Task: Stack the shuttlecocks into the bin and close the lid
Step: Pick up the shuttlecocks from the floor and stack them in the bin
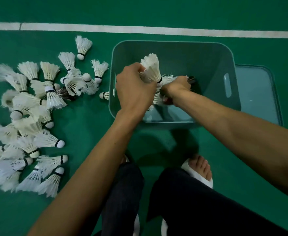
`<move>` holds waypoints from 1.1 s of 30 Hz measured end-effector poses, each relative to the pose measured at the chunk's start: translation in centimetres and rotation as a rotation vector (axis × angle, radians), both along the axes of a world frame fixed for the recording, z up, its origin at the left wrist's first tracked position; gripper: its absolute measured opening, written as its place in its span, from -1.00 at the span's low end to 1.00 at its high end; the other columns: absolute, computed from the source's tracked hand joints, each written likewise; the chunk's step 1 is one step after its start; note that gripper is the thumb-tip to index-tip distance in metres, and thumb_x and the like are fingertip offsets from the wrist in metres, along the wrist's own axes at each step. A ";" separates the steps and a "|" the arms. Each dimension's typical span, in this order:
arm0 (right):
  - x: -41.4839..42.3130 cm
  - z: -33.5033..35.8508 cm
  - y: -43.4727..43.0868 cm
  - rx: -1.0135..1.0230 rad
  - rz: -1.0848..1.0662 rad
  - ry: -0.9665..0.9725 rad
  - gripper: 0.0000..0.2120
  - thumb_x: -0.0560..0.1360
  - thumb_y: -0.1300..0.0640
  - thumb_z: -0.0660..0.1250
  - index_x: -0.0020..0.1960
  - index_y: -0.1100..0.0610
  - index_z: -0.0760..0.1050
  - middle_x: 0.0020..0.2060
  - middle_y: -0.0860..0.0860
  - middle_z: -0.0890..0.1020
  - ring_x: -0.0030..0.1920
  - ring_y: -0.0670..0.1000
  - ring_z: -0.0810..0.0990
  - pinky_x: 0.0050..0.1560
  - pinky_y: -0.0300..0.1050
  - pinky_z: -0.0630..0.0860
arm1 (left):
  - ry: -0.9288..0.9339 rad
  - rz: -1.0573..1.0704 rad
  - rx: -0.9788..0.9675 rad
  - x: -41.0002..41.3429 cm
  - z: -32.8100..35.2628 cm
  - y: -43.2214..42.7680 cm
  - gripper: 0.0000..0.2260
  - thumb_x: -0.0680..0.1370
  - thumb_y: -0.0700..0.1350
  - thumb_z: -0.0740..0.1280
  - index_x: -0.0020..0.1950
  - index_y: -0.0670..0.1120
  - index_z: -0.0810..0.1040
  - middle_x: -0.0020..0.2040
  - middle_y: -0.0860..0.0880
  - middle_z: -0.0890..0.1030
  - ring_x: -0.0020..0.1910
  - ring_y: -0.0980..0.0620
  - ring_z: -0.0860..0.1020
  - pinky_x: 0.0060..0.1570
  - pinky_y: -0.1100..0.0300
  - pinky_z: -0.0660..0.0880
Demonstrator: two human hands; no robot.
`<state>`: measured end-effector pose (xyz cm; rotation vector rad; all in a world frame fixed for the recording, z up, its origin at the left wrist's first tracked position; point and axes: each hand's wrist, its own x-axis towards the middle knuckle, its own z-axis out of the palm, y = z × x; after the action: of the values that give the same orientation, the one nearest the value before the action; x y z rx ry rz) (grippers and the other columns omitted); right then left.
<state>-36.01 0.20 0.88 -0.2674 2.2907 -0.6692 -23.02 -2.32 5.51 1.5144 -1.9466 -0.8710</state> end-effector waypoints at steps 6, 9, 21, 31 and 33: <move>0.6 -1.1 -1.3 -0.064 -0.114 -0.398 -0.88 0.50 0.42 0.37 -0.03 0.25 0.51 -0.25 0.16 0.60 -0.49 0.01 0.56 -0.35 -0.10 0.60 | -0.024 -0.013 0.045 0.7 -1.0 -0.4 -0.84 0.33 -0.12 0.54 -0.22 -0.14 0.62 -0.30 -0.01 0.66 -0.27 -0.05 0.65 -0.29 -0.06 0.58; -1.2 -0.1 -0.2 0.026 0.024 -0.545 -0.84 0.63 0.31 0.24 -0.13 0.24 0.47 -0.22 0.14 0.50 -0.32 0.00 0.52 -0.01 -0.05 0.64 | -0.026 0.002 0.059 0.8 -1.0 0.0 -0.82 0.35 -0.13 0.55 -0.18 -0.17 0.62 -0.29 -0.02 0.65 -0.26 -0.07 0.65 -0.31 -0.02 0.56; -3.8 5.9 5.8 -0.397 0.969 0.436 -0.51 0.37 0.30 0.41 0.28 0.01 0.57 0.27 0.01 0.54 0.09 -0.02 0.56 -0.05 -0.21 0.53 | -0.279 -0.380 0.390 -0.3 0.8 0.1 -0.63 0.32 -0.12 0.66 0.05 -0.19 0.69 -0.09 -0.09 0.69 -0.05 -0.09 0.67 -0.10 0.11 0.58; -4.8 4.9 6.7 -0.158 0.929 0.187 -0.93 0.40 0.16 0.59 -0.18 0.10 0.71 -0.30 -0.05 0.71 -0.35 -0.21 0.59 -0.15 -0.13 0.52 | -0.292 -0.419 0.586 1.4 0.7 -0.4 -0.32 0.29 -0.19 0.70 0.35 -0.10 0.53 0.14 -0.18 0.62 -0.13 -0.10 0.61 -0.21 0.09 0.56; -5.2 4.8 6.9 -0.067 0.760 0.066 -0.93 0.41 0.22 0.59 -0.16 0.20 0.72 -0.28 0.09 0.73 -0.32 -0.09 0.61 -0.25 -0.10 0.52 | -0.294 -0.372 0.537 1.7 0.5 -0.8 -0.37 0.28 -0.12 0.72 0.30 -0.12 0.58 0.15 -0.15 0.63 -0.08 -0.10 0.62 -0.15 0.13 0.52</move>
<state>-41.21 7.11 5.65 -1.1294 1.9979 -0.3352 -21.31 -3.09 6.02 1.6642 -2.3856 -1.4987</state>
